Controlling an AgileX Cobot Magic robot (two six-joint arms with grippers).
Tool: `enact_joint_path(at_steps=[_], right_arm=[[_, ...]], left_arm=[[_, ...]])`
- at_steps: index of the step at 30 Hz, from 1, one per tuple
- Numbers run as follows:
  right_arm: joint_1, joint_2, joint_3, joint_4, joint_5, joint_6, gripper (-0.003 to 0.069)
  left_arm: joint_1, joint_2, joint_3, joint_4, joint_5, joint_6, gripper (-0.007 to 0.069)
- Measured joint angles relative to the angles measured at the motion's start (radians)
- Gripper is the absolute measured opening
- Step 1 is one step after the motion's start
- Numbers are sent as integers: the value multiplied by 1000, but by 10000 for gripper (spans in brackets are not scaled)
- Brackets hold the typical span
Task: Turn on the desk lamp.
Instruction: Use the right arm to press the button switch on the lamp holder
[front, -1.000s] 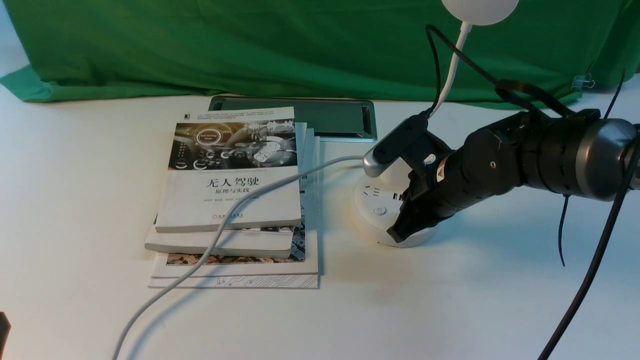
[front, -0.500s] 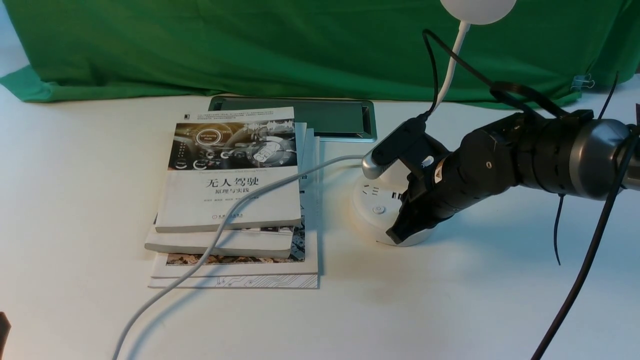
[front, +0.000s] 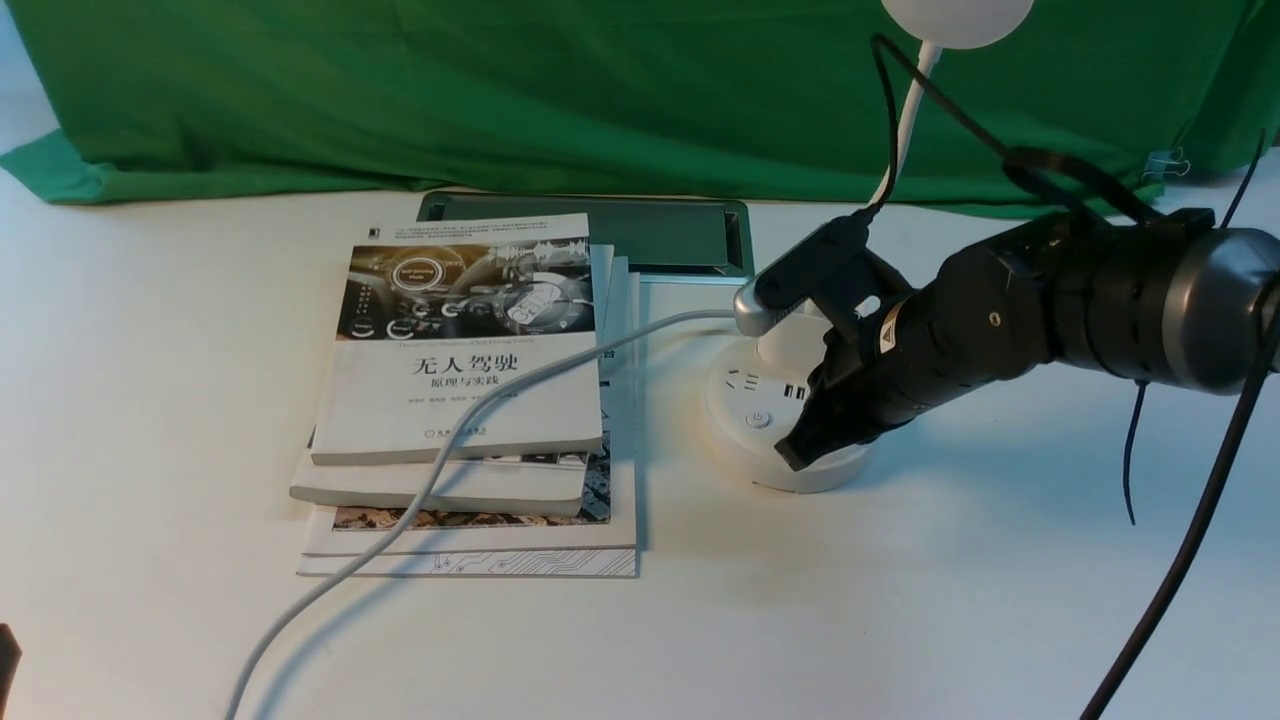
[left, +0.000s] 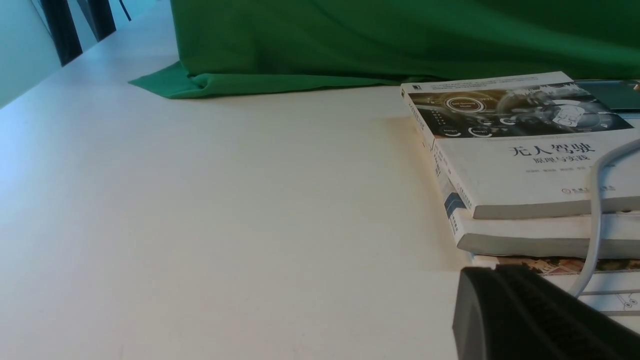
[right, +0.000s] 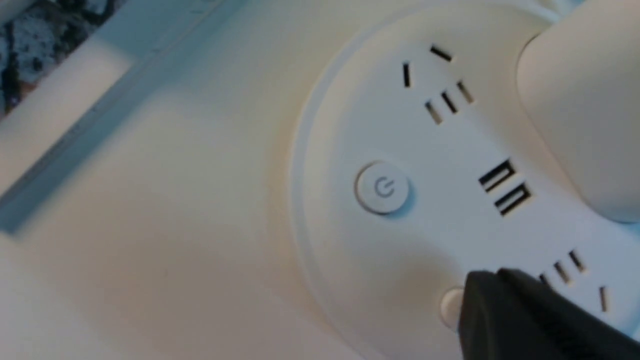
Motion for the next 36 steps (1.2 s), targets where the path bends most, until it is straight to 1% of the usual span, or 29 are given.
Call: enact_joint_path(at_steps=[25,36], right_arm=[[2,40,-13,0,-23,1,30],[0,-146,3,0,-14,6,30]], left_arm=[[0,0,0,0,0,0,21],[0,0,0,0,0,0,21]])
